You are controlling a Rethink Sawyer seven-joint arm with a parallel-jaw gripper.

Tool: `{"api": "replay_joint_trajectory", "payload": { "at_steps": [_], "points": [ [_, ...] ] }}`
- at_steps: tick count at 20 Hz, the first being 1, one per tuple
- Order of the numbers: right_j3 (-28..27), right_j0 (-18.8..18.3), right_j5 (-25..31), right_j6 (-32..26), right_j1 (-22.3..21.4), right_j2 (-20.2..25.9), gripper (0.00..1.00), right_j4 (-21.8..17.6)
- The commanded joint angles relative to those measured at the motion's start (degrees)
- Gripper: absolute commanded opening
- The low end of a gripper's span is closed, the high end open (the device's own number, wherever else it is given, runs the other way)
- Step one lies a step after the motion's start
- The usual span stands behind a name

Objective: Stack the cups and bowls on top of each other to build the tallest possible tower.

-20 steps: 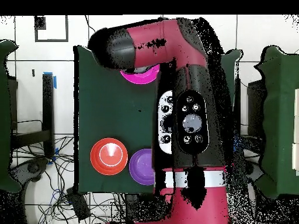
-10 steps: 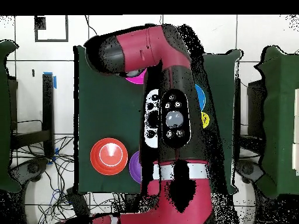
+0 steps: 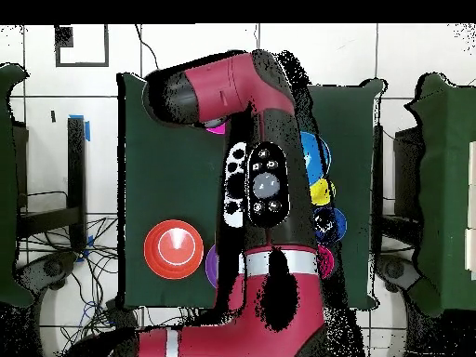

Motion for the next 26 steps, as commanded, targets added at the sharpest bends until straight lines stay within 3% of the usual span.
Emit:
{"api": "replay_joint_trajectory", "payload": {
  "at_steps": [1,9,15,22,26],
  "points": [
    [-0.75,2.86,-2.12,8.64,3.25,-2.88,1.0,-3.49],
    [-3.91,5.52,-0.86,10.11,4.9,-5.75,1.0,-1.68],
    [-4.26,6.39,-0.03,11.24,5.98,-5.06,1.0,3.0],
    [-6.14,8.08,0.67,12.17,7.52,-5.27,1.0,5.34],
    [-9.8,9.26,2.28,12.94,9.88,-5.73,1.0,6.27]
  ]
}}
